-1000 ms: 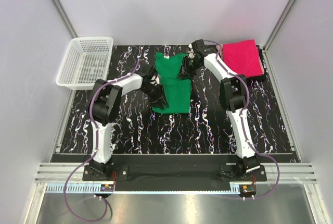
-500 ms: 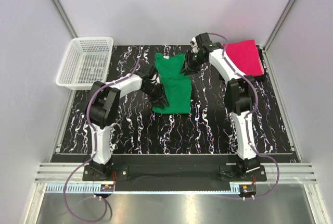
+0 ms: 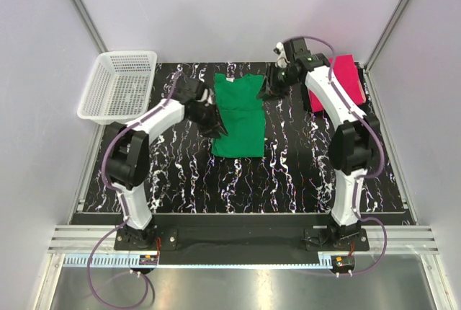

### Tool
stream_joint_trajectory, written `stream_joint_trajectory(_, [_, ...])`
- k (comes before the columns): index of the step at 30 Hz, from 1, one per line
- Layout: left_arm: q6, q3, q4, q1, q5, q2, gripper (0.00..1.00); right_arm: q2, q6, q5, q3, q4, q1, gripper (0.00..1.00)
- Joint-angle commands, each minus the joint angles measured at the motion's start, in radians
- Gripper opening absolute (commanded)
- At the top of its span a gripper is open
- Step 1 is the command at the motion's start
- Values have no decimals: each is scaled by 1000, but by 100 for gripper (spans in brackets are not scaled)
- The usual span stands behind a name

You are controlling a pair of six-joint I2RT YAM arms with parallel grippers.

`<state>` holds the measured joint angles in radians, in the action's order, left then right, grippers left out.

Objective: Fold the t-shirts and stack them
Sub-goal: Fold the tshirt

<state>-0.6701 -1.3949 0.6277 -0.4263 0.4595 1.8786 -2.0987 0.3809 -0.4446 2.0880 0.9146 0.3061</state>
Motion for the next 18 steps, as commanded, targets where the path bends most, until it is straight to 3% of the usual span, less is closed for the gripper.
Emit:
stream_joint_trajectory(1, [50,-4,46,61,-67,-87,40,168,-17,24,-179,38,-2,37])
stream_joint_trajectory(9, [99,109,35,86,-67,-134,40,426,2,23,-636,-54,-2,38])
stream_joint_trajectory(18, [98,218,-94,92,-61,-98,41,591,33,15,-853,-77,-2,38])
